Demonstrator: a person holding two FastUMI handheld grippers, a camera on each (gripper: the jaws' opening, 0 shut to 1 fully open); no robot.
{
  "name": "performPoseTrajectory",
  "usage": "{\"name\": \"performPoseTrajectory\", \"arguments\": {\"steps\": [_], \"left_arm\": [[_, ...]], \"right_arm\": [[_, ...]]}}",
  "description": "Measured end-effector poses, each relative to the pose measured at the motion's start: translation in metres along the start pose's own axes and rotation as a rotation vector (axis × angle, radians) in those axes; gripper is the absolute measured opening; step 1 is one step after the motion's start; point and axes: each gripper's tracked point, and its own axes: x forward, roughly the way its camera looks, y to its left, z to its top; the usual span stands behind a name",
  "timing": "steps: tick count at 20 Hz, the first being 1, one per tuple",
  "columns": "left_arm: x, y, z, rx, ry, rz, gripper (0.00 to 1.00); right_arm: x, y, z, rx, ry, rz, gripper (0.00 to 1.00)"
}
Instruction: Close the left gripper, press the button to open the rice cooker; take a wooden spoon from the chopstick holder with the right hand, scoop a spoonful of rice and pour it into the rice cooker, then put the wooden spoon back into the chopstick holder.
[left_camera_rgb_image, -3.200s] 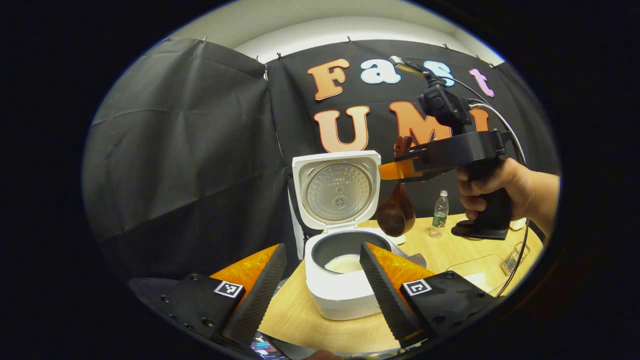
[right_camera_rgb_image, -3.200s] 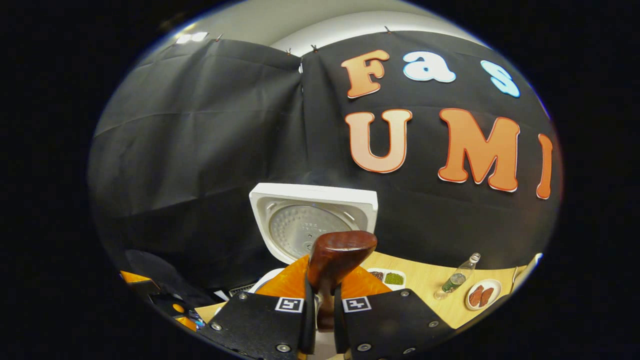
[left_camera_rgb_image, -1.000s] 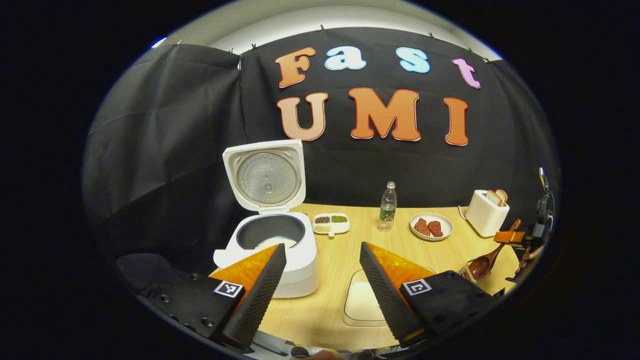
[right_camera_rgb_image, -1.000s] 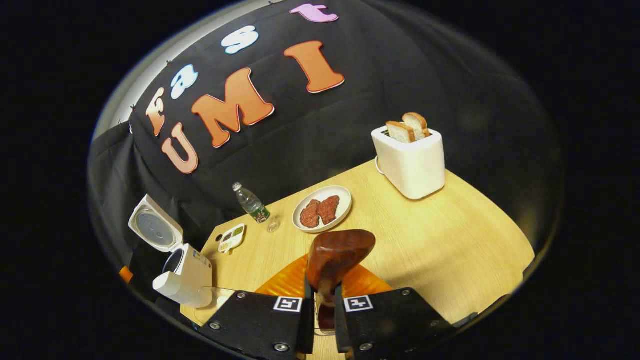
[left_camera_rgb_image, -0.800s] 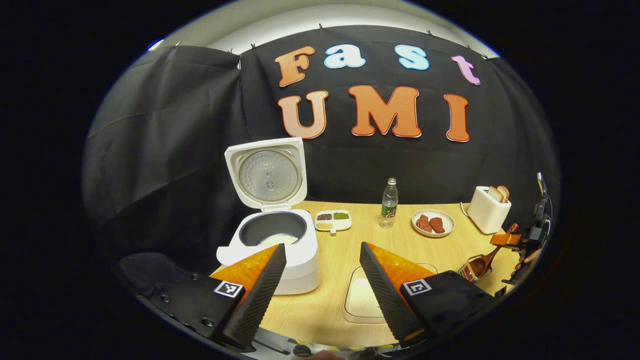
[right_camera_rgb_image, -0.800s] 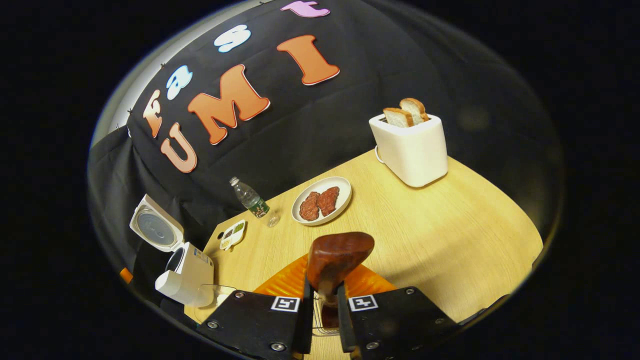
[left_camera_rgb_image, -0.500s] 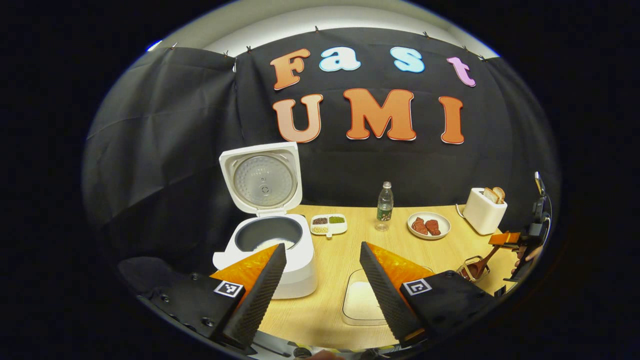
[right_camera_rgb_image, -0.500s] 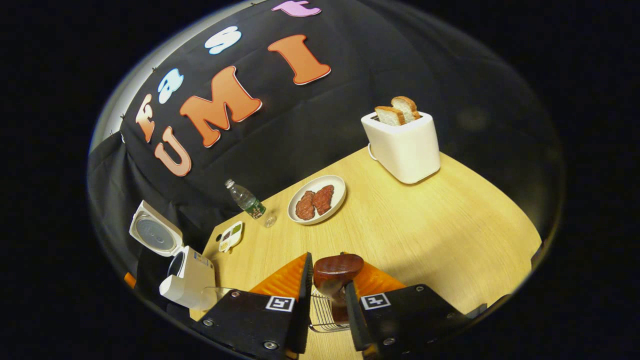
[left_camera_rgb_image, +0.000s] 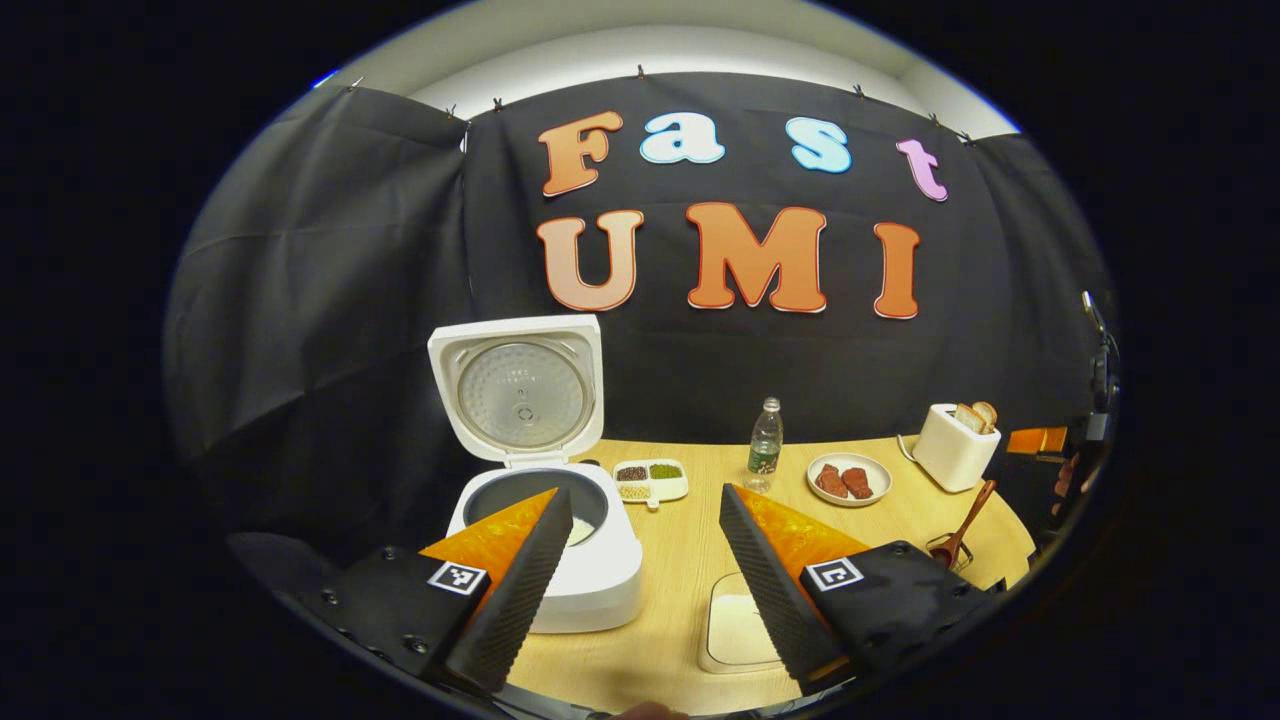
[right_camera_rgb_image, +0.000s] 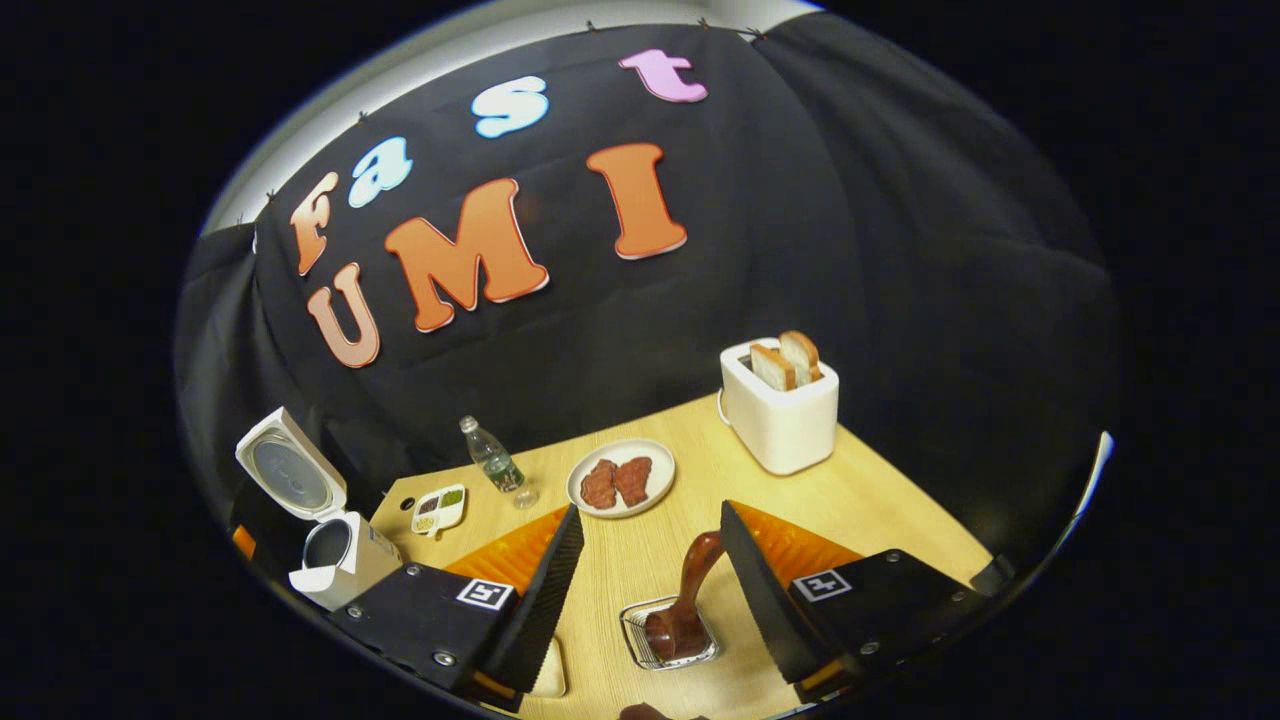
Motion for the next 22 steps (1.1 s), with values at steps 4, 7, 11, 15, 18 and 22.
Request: {"name": "performPoseTrajectory", "arguments": {"steps": [4, 7, 11, 15, 18, 22], "left_arm": [[0.005, 0.018, 0.036, -0.023, -0.063, -0.024, 1.0], [0.005, 0.027, 0.061, -0.027, -0.121, -0.045, 1.0], [0.008, 0.041, 0.083, -0.027, -0.174, -0.054, 0.96], [0.005, 0.04, 0.104, -0.036, -0.226, -0.077, 0.96], [0.004, 0.038, 0.108, -0.034, -0.25, -0.088, 0.99], [0.012, 0.054, 0.118, -0.038, -0.258, -0.066, 0.99]], "right_arm": [[-0.032, 0.056, 0.057, -0.079, -0.152, 0.029, 0.87], [-0.051, 0.095, 0.087, -0.109, -0.236, 0.066, 0.87], [-0.068, 0.141, 0.105, -0.138, -0.298, 0.119, 0.87], [-0.086, 0.179, 0.124, -0.181, -0.379, 0.162, 0.87], [-0.096, 0.199, 0.132, -0.233, -0.432, 0.176, 0.87], [-0.098, 0.213, 0.126, -0.278, -0.446, 0.189, 0.87]]}}
